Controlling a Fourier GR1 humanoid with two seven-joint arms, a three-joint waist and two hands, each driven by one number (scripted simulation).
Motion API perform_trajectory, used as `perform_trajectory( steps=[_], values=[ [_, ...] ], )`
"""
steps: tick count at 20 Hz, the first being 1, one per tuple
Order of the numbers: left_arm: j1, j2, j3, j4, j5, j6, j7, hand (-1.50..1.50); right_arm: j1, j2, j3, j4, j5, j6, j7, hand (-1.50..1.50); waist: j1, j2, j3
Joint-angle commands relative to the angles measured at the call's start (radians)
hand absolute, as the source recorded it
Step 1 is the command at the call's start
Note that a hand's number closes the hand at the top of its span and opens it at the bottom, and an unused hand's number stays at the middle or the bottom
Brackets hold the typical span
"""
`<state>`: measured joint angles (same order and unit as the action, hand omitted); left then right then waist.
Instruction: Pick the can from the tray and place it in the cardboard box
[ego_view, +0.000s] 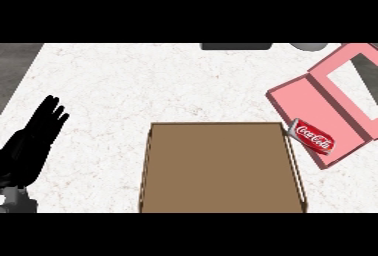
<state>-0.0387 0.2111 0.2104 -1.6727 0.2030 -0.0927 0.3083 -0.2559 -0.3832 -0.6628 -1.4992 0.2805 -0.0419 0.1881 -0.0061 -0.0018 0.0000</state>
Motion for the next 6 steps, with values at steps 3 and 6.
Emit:
perform_trajectory(
  steps=[3,6],
  values=[
    [0.002,0.007,0.026,-0.001,0.032,-0.028,0.008,0.0,0.116,-0.059,-0.066,0.007,-0.126,0.093,-0.087,-1.5,0.004,0.001,0.0],
    [0.05,-0.007,0.018,-0.042,0.022,-0.041,-0.001,0.0,0.116,-0.068,-0.036,-0.036,-0.108,0.06,-0.049,-1.5,0.007,0.001,0.0]
  ],
)
